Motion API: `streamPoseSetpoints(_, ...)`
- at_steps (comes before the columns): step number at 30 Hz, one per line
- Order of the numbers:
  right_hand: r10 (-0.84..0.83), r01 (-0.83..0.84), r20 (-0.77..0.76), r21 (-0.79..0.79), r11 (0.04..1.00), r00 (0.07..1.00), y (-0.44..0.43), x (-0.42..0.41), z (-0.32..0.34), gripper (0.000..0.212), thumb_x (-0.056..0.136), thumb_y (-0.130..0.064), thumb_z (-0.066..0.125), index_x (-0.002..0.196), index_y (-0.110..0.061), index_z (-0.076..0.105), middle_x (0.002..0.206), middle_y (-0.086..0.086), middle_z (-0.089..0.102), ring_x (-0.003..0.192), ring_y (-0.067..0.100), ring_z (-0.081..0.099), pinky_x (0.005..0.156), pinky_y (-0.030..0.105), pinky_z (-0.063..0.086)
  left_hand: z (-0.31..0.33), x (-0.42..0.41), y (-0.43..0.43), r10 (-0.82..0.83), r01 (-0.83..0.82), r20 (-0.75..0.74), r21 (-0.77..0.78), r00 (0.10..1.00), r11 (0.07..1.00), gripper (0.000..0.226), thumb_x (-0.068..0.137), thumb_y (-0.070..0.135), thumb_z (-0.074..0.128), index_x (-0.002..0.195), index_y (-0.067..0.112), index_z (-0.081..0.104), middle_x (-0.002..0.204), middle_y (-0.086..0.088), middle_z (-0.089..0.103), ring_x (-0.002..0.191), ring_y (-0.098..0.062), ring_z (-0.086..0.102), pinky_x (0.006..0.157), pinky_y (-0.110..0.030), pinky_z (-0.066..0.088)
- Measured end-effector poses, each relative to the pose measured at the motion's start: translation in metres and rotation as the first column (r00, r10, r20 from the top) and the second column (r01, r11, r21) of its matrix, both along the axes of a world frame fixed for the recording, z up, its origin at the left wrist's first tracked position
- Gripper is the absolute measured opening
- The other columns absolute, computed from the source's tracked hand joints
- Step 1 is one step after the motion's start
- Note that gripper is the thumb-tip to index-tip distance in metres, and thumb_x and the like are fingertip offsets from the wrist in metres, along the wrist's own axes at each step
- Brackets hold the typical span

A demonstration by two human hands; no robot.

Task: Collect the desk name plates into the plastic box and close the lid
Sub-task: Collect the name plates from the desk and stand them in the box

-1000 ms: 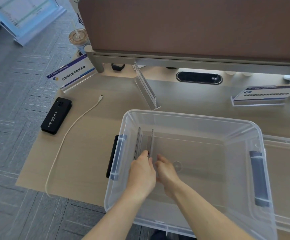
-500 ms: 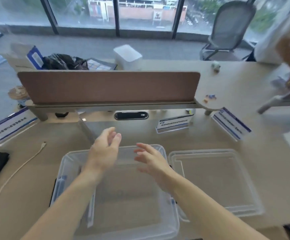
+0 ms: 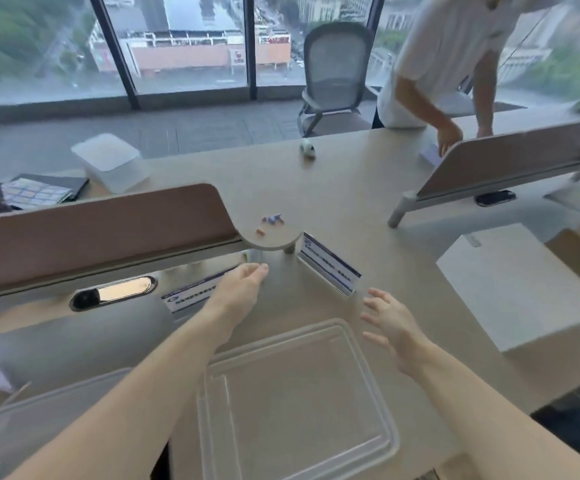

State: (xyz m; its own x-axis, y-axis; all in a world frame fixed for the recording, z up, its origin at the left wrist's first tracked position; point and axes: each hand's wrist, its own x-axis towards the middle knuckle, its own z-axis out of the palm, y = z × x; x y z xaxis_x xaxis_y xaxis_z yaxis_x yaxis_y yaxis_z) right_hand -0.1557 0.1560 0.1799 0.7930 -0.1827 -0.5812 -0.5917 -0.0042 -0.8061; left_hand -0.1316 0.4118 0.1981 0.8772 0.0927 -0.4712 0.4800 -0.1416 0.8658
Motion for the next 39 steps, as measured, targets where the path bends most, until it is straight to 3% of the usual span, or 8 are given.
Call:
streamPoseSetpoints(8, -0.052, 0.041, -0.101, -0.114, 0.993, 0.994, -0.111, 0.041, -0.044, 0.045, 0.101, -0.021, 0.051, 0.145, -0.022, 0.045, 0.139, 0.000, 0.054, 0.125, 0.021, 0.054, 0.108, 0.049, 0.044, -0.061, 0.068, -0.093, 0.034, -0.052, -0.161, -0.107, 0.986, 0.993, 0.031, 0.107, 0.028, 0.047, 0.135, 0.018, 0.056, 0.133, -0.003, 0.058, 0.117, -0.020, 0.056, 0.103, -0.038, 0.045)
streamPoseSetpoints(16, 0.046, -0.064, -0.111, -0.166, 0.984, 0.993, -0.089, 0.084, -0.126, 0.057, 0.093, -0.021, 0.066, 0.145, -0.025, 0.044, 0.145, 0.001, 0.050, 0.125, 0.019, 0.054, 0.110, 0.048, 0.043, -0.157, 0.147, -0.098, 0.082, -0.099, -0.176, -0.089, 0.981, 0.991, 0.044, 0.109, 0.014, 0.038, 0.153, 0.012, 0.043, 0.157, -0.006, 0.045, 0.144, -0.024, 0.042, 0.115, -0.039, 0.037)
streamPoseSetpoints(21, 0.077, -0.084, -0.046, -0.191, 0.978, 0.996, -0.056, 0.125, -0.177, 0.065, 0.088, -0.020, 0.074, 0.145, -0.019, 0.044, 0.142, 0.001, 0.049, 0.125, 0.022, 0.054, 0.099, 0.032, 0.044, -0.207, 0.186, -0.094, 0.084, -0.088, -0.136, -0.025, 0.987, 0.996, 0.047, 0.107, 0.015, 0.043, 0.154, 0.020, 0.043, 0.122, 0.003, 0.059, 0.095, -0.009, 0.054, 0.096, -0.032, 0.042)
streamPoseSetpoints(22, 0.064, -0.070, -0.035, -0.204, 0.976, 0.997, -0.051, 0.132, -0.185, 0.065, 0.088, -0.020, 0.075, 0.145, -0.019, 0.044, 0.141, 0.000, 0.049, 0.125, 0.021, 0.053, 0.098, 0.030, 0.042, -0.213, 0.192, -0.095, 0.079, -0.082, -0.124, -0.018, 0.989, 0.996, 0.047, 0.107, 0.015, 0.044, 0.155, 0.020, 0.042, 0.128, 0.004, 0.059, 0.103, -0.010, 0.056, 0.100, -0.032, 0.043)
streamPoseSetpoints(26, 0.004, 0.011, 0.061, -0.252, 0.968, 0.998, -0.044, 0.151, -0.217, 0.052, 0.088, -0.024, 0.074, 0.135, -0.022, 0.052, 0.140, 0.004, 0.055, 0.122, 0.016, 0.056, 0.108, 0.033, 0.043, -0.231, 0.215, -0.105, 0.044, -0.043, -0.047, 0.025, 0.998, 0.999, 0.052, 0.105, 0.024, 0.051, 0.155, 0.028, 0.039, 0.158, 0.011, 0.043, 0.144, -0.012, 0.040, 0.123, -0.041, 0.031)
streamPoseSetpoints(32, -0.066, 0.126, 0.173, -0.362, 0.924, 0.983, -0.057, 0.165, -0.242, 0.031, 0.090, -0.043, 0.068, 0.103, -0.015, 0.066, 0.106, 0.009, 0.071, 0.100, 0.020, 0.065, 0.091, 0.036, 0.049, -0.238, 0.223, -0.127, 0.070, -0.076, 0.054, 0.124, 0.996, 0.989, 0.040, 0.100, 0.034, 0.059, 0.140, 0.028, 0.054, 0.139, 0.009, 0.059, 0.125, -0.015, 0.056, 0.101, -0.032, 0.044)
streamPoseSetpoints(35, -0.109, 0.186, 0.230, -0.346, 0.920, 0.967, -0.074, 0.169, -0.240, 0.014, 0.093, -0.035, 0.066, 0.088, -0.022, 0.061, 0.092, -0.012, 0.068, 0.094, 0.011, 0.062, 0.082, 0.026, 0.043, -0.234, 0.193, -0.124, 0.137, -0.162, 0.112, 0.267, 0.984, 0.950, 0.017, 0.095, 0.026, 0.064, 0.112, 0.024, 0.061, 0.120, 0.001, 0.068, 0.110, -0.018, 0.063, 0.088, -0.031, 0.048)
streamPoseSetpoints(39, -0.036, 0.107, 0.247, -0.283, 0.953, 0.968, -0.100, 0.182, -0.236, 0.012, 0.097, -0.028, 0.063, 0.108, -0.024, 0.063, 0.105, -0.006, 0.068, 0.089, 0.010, 0.063, 0.077, 0.023, 0.045, -0.229, 0.164, -0.125, -0.003, -0.032, 0.143, 0.246, 0.990, 0.969, 0.028, 0.090, 0.020, 0.074, 0.112, 0.028, 0.058, 0.120, 0.007, 0.066, 0.113, -0.012, 0.060, 0.099, -0.029, 0.045)
